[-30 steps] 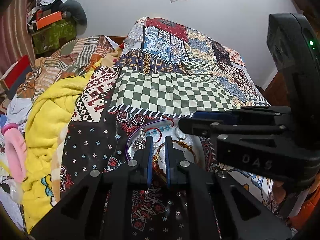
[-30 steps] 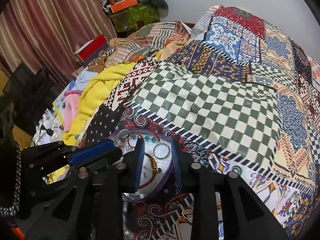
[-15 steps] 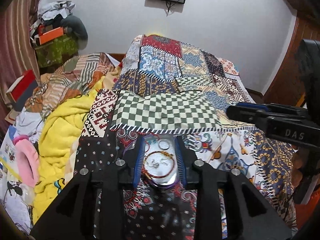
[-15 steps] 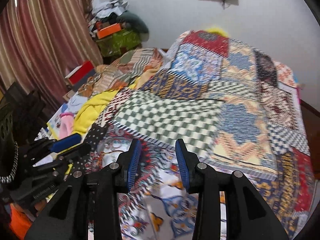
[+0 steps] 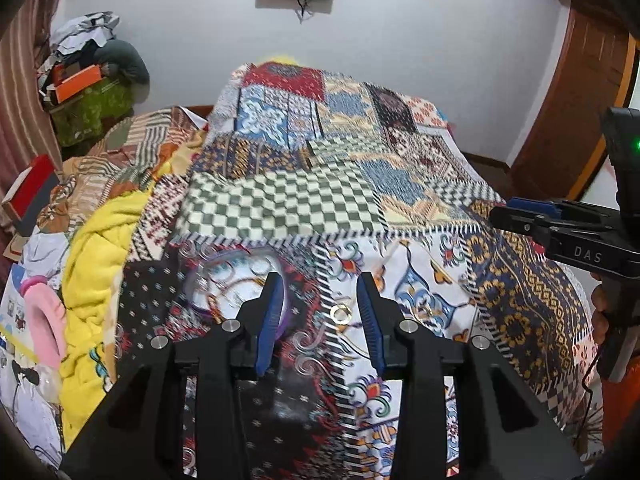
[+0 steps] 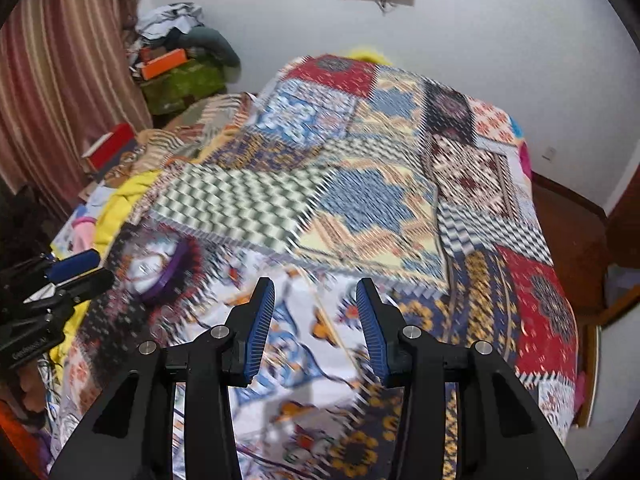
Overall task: Organize jewelry
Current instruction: 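Move both open tools back toward the gold rings on the quilt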
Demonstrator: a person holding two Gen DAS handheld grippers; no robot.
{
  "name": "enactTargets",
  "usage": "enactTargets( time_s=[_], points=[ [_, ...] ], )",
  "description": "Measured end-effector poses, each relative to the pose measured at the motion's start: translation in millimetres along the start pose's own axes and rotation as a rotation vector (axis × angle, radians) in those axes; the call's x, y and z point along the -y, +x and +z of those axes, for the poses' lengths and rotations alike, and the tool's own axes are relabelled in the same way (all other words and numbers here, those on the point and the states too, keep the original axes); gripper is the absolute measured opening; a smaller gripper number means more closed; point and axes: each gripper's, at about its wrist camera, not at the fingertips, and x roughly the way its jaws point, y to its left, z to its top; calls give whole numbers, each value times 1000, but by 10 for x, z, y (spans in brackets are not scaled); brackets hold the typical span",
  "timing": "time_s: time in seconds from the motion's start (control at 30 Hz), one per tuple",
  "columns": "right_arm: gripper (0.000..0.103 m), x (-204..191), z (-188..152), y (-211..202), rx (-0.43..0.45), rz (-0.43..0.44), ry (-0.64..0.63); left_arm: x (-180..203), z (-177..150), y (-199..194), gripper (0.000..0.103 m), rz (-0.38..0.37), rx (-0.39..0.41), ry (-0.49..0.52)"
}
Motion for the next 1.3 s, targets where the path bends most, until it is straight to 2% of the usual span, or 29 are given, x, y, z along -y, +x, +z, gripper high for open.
enactTargets(
  time_s=[0.27, 0.47, 0.83, 1.03, 1.1, 1.23, 1.3],
  points=[
    [39, 133, -320, 142, -79, 16, 12, 125, -273, 321, 39, -56, -117, -36],
    [39, 70, -521, 422, -166, 77, 16, 202, -462, 569, 39, -62, -194, -39],
    [39, -266, -617, 841, -278, 131, -70, 129, -545, 758, 39, -56, -230, -55],
    [39, -271, -637, 886, -247, 130, -65, 92, -567, 797, 39, -58, -232, -64],
    [36, -286, -659, 873, -234, 118, -76, 83, -546, 804, 39, -59, -228, -70],
    [13, -344, -680, 852, -221, 113, -100, 83, -498, 834, 39, -67, -225, -81],
    [11, -355, -681, 857, -218, 112, -97, 92, -475, 857, 39, -68, -226, -82]
  ],
)
